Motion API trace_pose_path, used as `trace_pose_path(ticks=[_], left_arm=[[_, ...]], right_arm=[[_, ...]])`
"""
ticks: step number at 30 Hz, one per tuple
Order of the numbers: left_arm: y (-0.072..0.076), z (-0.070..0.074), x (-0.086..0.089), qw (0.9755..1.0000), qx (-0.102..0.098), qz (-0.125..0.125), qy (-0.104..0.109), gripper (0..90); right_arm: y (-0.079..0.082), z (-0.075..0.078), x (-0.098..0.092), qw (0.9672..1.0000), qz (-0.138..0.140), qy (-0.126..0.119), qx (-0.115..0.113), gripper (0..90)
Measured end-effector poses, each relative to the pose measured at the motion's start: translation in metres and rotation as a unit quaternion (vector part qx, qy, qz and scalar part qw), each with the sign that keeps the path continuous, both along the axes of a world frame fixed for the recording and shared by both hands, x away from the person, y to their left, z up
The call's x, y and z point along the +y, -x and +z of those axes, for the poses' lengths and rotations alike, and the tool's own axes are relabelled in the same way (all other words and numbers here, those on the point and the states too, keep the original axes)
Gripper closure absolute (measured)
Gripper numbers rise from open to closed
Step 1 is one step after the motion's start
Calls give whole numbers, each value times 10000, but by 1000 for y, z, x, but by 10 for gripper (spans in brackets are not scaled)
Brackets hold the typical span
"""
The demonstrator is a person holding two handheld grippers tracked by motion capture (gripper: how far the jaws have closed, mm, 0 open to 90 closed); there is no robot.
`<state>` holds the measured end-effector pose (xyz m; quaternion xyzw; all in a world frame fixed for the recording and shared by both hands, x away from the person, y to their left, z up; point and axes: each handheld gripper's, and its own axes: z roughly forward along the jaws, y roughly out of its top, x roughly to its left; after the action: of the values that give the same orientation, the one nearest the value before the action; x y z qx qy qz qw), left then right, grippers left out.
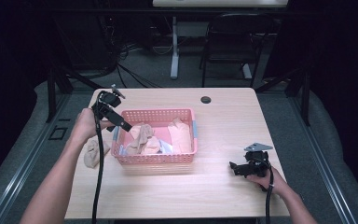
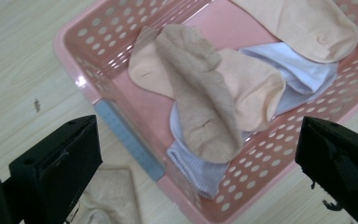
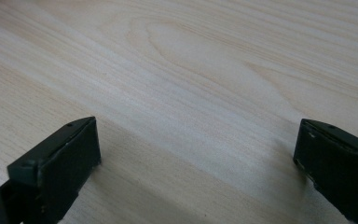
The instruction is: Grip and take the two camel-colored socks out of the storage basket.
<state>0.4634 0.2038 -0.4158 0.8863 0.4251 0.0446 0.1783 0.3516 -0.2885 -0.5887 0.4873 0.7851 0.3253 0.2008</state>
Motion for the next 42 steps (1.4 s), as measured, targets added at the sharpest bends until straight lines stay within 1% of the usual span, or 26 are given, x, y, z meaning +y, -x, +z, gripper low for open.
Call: trace_pose_path(ticks=[2,4,11,12,13,18,22,25,26,27,28,30,31,33,34,35,36,38,40,42], left_arm=[[-1,-4,-4,10000,-10,-15,30,0],[-2,-8,-8,10000,29,-35,29,0],[-2,-30,-20,9997,210,-101,-5,1],[-2,-34,-22,9997,247,-77,4,1],[-2,-38,-23,9995,289,-111,-48,1],[-4,-54,-32,9990,417,-162,-95,10],[-6,-64,-38,9988,466,-161,-83,58],[-9,-73,-41,9985,509,-155,-133,106],[-10,-76,-42,9985,526,-125,-116,109],[-11,-79,-42,9983,576,-92,-94,154],[-12,-81,-43,9983,571,-73,-99,154],[-15,-86,-43,9978,647,-37,-122,171],[-16,-88,-44,9977,663,-10,-134,215],[-19,-92,-44,9977,663,53,-110,253],[-21,-94,-44,9973,721,59,-117,253],[-21,-95,-44,9972,731,75,-117,277],[-22,-96,-44,9971,745,81,-129,325],[-23,-99,-44,9968,778,112,-167,334],[-24,-101,-44,9964,815,131,-189,370],[-25,-103,-45,9961,835,125,-260,395]], right_arm=[[0,0,0,10000,-2,16,-3,0],[0,0,0,10000,-1,17,-2,0],[0,0,0,10000,-1,19,-6,0],[0,0,0,10000,1,12,-7,0],[0,0,0,10000,-1,20,-7,0],[0,0,0,10000,4,-2,-3,0],[0,0,0,10000,-1,18,-6,0],[0,0,0,10000,4,-3,-6,0],[0,0,0,10000,7,-4,-7,0],[0,0,0,10000,9,-5,-7,0],[0,0,0,10000,9,-5,-7,0],[0,0,0,10000,7,-1,-5,0],[0,0,0,10000,8,-2,-6,0],[0,0,0,10000,8,-1,-4,0],[0,0,0,10000,9,0,-6,0],[0,0,0,10000,8,-1,-4,0],[0,0,0,10000,12,-1,-4,0],[0,0,0,10000,17,7,1,0],[0,0,0,10000,17,7,-1,0],[0,0,0,10000,16,8,1,0]])
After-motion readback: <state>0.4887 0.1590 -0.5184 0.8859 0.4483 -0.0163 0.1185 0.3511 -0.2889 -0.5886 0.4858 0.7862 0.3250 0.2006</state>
